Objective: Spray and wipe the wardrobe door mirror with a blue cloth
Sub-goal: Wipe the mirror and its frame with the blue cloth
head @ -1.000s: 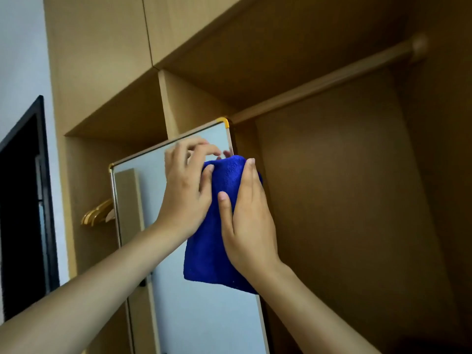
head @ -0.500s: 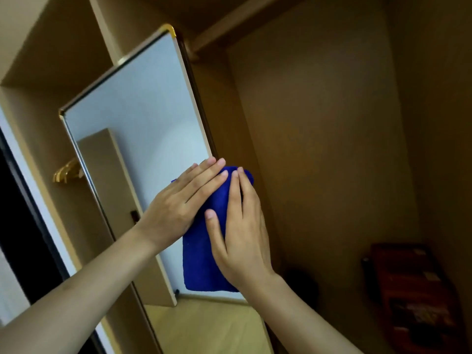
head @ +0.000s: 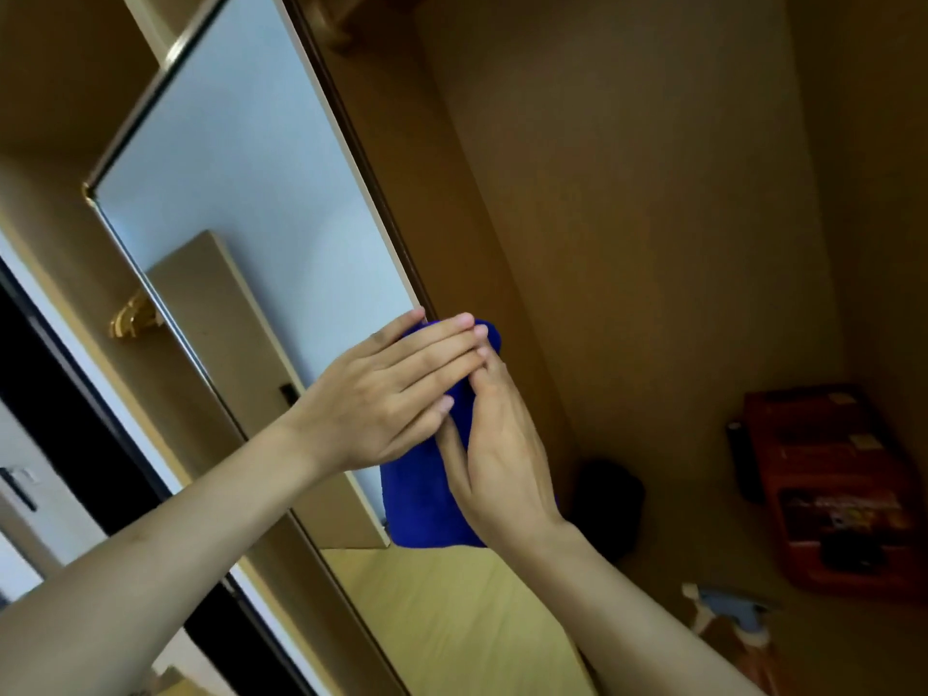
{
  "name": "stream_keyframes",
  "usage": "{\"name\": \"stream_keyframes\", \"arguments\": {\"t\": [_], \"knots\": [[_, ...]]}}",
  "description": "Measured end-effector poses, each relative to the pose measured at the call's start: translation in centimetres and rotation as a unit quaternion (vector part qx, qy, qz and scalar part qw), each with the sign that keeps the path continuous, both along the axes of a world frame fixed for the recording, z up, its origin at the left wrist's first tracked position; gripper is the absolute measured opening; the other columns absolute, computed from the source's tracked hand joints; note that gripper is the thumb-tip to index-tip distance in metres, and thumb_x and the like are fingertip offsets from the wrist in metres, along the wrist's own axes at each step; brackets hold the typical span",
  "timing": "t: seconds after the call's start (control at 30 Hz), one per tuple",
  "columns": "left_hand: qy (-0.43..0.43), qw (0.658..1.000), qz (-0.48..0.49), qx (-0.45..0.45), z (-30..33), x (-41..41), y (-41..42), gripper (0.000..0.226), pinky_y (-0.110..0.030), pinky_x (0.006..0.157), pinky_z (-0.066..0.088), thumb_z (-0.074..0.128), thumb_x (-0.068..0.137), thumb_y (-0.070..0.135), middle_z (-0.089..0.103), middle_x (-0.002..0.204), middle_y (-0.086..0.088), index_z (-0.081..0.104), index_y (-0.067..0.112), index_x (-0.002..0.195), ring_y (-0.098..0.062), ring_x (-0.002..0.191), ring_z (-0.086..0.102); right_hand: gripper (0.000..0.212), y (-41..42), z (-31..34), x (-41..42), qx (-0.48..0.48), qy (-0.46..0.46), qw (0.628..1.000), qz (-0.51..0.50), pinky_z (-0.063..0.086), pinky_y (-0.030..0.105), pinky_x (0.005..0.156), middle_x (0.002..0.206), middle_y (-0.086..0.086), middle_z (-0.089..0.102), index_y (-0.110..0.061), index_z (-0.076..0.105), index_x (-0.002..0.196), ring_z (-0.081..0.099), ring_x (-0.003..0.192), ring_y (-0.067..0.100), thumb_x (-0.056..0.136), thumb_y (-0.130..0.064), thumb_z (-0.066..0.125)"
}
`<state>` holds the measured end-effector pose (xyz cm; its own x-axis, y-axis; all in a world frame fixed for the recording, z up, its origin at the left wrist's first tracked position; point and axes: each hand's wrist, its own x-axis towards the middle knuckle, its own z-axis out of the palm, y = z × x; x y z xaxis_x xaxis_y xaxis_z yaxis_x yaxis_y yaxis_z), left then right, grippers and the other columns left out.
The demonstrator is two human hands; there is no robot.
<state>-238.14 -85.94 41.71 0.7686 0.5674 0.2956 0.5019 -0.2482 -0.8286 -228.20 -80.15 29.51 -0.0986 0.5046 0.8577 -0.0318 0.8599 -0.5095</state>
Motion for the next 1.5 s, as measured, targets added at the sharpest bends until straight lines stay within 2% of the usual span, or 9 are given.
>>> {"name": "stream_keyframes", "arguments": {"t": [0.13,0.3,0.4,0.67,0.8,0.9,1.0,1.17,1.5], "knots": [[0.065,0.997,0.024,0.016,0.5,-0.2,0.9,0.044,-0.042,0.118,0.017,0.028,0.104,0.026,0.041,0.144,-0.011,0.043,0.004,0.139,-0.023,0.138,0.035,0.059,-0.1,-1.2,0.3,-0.002,-0.033,0.994,-0.105,0.036,0.040,0.114,0.154,0.007,0.037,-0.012,0.024,0.150,0.034,0.143,0.017,0.103,-0.048,0.028],[0.099,0.994,0.032,0.030,-1.2,-0.6,1.4,0.047,-0.039,0.120,0.010,0.022,0.104,0.033,0.042,0.143,-0.010,0.039,0.007,0.140,-0.022,0.139,0.033,0.068,-0.3,-3.6,0.6,-0.020,-0.068,0.997,-0.028,0.021,0.033,0.121,0.163,0.002,0.016,-0.012,0.006,0.155,0.010,0.149,0.005,0.102,-0.049,0.027],[0.116,0.992,0.026,0.045,-2.3,-0.7,1.4,0.046,-0.038,0.121,0.008,0.024,0.104,0.031,0.046,0.141,-0.012,0.044,0.006,0.137,-0.022,0.137,0.036,0.070,-0.4,-5.2,0.5,-0.023,-0.074,0.996,-0.046,0.012,0.027,0.122,0.164,0.001,0.006,-0.016,-0.002,0.155,0.002,0.149,0.003,0.102,-0.052,0.025],[0.144,0.988,0.015,0.048,-4.9,-0.5,1.3,0.043,-0.037,0.120,0.013,0.030,0.103,0.028,0.052,0.137,-0.013,0.053,0.004,0.130,-0.023,0.135,0.041,0.068,-0.8,-9.4,0.0,0.005,-0.079,0.992,-0.096,0.009,0.028,0.122,0.161,0.007,0.012,-0.008,0.003,0.154,0.009,0.150,0.013,0.104,-0.046,0.028],[0.186,0.981,0.006,0.055,-4.5,1.1,1.5,0.040,-0.038,0.115,0.022,0.038,0.098,0.024,0.063,0.126,-0.014,0.068,0.002,0.112,-0.024,0.130,0.049,0.064,-0.5,-9.0,-0.6,0.006,-0.051,0.993,-0.103,0.018,0.031,0.120,0.157,0.015,0.025,0.000,0.015,0.151,0.020,0.147,0.017,0.103,-0.040,0.032],[0.230,0.973,0.002,0.027,-4.3,2.0,1.8,0.038,-0.038,0.114,0.028,0.041,0.098,0.024,0.064,0.125,-0.015,0.067,0.001,0.114,-0.025,0.128,0.051,0.063,-0.5,-9.3,-0.7,-0.004,-0.029,0.995,-0.098,0.026,0.038,0.118,0.152,0.022,0.034,0.004,0.022,0.147,0.028,0.144,0.025,0.102,-0.037,0.034],[0.244,0.970,-0.003,0.007,-5.3,2.0,2.1,0.038,-0.038,0.113,0.031,0.043,0.100,0.026,0.067,0.119,-0.015,0.067,0.000,0.115,-0.027,0.123,0.056,0.061,-0.6,-10.7,-0.7,-0.011,-0.029,0.995,-0.095,0.025,0.037,0.118,0.151,0.023,0.035,0.002,0.021,0.147,0.027,0.144,0.024,0.102,-0.037,0.036],[0.236,0.972,-0.001,-0.018,-9.6,1.8,2.4,0.037,-0.037,0.115,0.027,0.044,0.100,0.025,0.069,0.114,-0.015,0.067,0.000,0.113,-0.027,0.115,0.062,0.062,-0.6,-14.9,-0.6,-0.019,-0.046,0.993,-0.109,0.018,0.031,0.120,0.150,0.022,0.037,0.000,0.020,0.146,0.026,0.143,0.022,0.100,-0.036,0.039],[0.260,0.962,0.009,-0.081,-16.6,2.6,2.4,0.043,-0.035,0.116,0.025,0.035,0.105,0.027,0.069,0.114,-0.015,0.066,-0.002,0.113,-0.025,0.112,0.063,0.061,-1.2,-23.2,-0.9,-0.062,-0.049,0.989,-0.125,0.021,0.037,0.121,0.150,0.021,0.037,0.000,0.023,0.146,0.029,0.143,0.025,0.104,-0.044,0.026]]}}
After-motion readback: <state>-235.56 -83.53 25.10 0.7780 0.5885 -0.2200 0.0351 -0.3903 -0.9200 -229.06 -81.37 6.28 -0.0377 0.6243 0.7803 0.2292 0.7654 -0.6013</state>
